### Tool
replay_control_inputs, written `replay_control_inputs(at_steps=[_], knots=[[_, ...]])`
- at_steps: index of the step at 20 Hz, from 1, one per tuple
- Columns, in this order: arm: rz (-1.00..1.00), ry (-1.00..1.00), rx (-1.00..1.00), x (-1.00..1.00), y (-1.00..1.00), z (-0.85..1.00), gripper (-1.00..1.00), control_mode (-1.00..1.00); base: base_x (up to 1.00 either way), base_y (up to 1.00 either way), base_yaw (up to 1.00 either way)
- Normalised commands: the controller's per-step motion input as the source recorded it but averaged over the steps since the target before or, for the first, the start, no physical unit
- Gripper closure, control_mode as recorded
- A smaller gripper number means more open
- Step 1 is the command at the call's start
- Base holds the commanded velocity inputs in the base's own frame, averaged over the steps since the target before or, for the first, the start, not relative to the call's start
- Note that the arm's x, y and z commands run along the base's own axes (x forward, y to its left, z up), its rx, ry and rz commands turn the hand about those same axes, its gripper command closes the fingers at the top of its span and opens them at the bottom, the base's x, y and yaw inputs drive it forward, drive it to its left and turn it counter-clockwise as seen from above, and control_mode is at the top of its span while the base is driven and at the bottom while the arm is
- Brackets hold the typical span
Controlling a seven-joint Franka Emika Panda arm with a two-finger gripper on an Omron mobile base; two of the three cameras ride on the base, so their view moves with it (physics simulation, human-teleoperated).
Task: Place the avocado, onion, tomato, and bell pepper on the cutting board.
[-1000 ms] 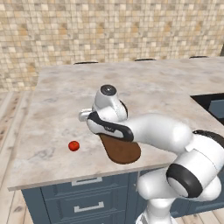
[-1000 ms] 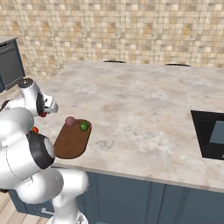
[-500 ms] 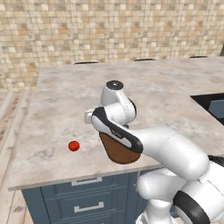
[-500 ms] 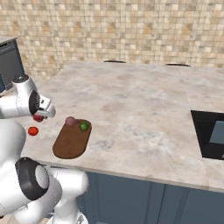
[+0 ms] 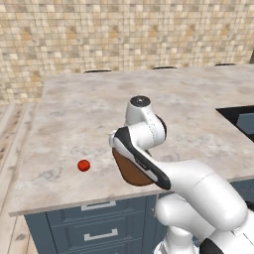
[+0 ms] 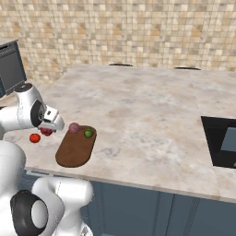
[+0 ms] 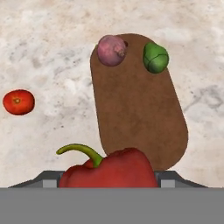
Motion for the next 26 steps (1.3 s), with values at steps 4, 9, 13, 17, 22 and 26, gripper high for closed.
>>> replay_control_inputs(at_steps=[4,9,13,17,22,26], knots=[[0.00,0.00,-0.01,0.02,-0.38,-0.38,1.00,-1.00,0.00,0.00,0.00],[0.00,0.00,0.00,0.26,-0.17,-0.47,1.00,-1.00,0.00,0.00,0.00],[0.00,-0.01,0.01,0.48,-0.01,-0.30,1.00,-1.00,0.00,0.00,0.00],[0.00,-0.01,0.00,0.41,0.00,-0.23,1.00,-1.00,0.00,0.00,0.00],[-0.01,0.00,0.00,0.26,0.00,-0.31,1.00,-1.00,0.00,0.00,0.00],[-0.01,0.00,0.00,0.29,0.01,-0.26,1.00,-1.00,0.00,0.00,0.00]])
